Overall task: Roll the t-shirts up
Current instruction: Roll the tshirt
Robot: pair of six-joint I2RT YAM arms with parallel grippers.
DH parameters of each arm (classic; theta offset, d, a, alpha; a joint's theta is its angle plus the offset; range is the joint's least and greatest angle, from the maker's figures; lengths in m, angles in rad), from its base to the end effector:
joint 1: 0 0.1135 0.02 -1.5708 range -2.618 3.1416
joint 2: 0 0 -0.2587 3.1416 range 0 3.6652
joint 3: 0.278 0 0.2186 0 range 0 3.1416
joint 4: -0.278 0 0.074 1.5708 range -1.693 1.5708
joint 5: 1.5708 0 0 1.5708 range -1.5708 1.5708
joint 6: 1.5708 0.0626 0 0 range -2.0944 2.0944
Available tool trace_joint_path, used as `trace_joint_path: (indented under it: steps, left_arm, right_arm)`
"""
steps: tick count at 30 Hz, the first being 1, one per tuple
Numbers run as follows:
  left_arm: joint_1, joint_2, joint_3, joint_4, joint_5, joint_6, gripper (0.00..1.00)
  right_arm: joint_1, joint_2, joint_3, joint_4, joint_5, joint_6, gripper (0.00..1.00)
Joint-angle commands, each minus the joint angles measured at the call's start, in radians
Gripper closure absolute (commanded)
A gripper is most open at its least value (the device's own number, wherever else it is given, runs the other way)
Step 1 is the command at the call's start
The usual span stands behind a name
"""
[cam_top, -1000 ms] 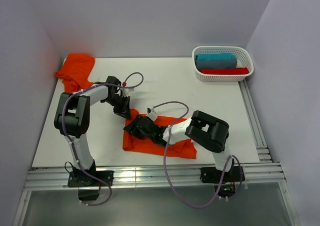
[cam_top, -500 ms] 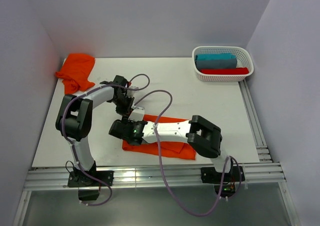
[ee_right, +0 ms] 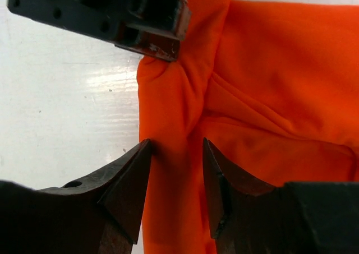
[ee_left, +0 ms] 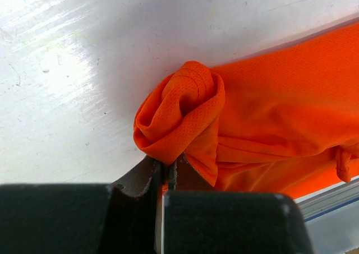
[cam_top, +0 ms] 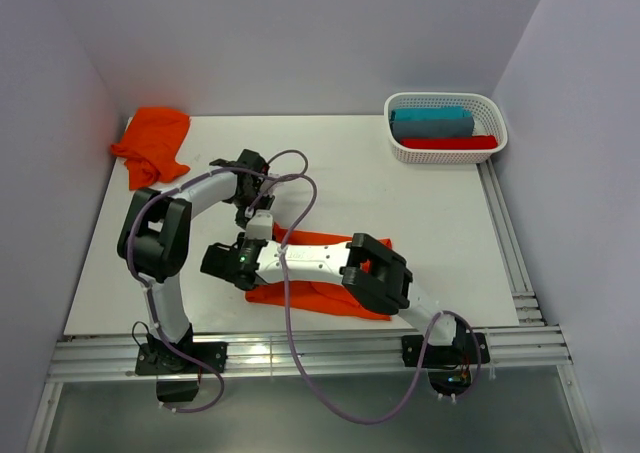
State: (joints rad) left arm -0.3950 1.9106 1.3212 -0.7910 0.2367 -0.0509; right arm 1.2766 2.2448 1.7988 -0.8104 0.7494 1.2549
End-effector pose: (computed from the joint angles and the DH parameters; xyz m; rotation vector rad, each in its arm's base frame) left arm 0.3080 -0.1443 0.1580 0.5438 2.9315 -0.4087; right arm 0.1667 0.4030 0.1651 0.1204 2.3391 0.0773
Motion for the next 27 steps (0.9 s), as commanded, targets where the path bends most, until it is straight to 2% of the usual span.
trace_joint_path:
  steps: [1, 15, 27]
  left_arm:
    - [-0.011, 0.013, 0.030, -0.036, -0.027, -0.024, 1.00]
    - [-0.050, 0.018, 0.053, -0.083, -0.073, -0.026, 1.00]
    - [-0.090, 0.033, 0.081, -0.116, -0.091, -0.044, 1.00]
  right_arm:
    - [0.009, 0.024, 0.091, -0.093, 0.097, 0.001, 0.52]
    - [0.035, 0.124, 0.252, -0.225, 0.136, 0.014, 0.50]
    - [0.035, 0.182, 0.280, -0.257, 0.079, 0.000, 0.51]
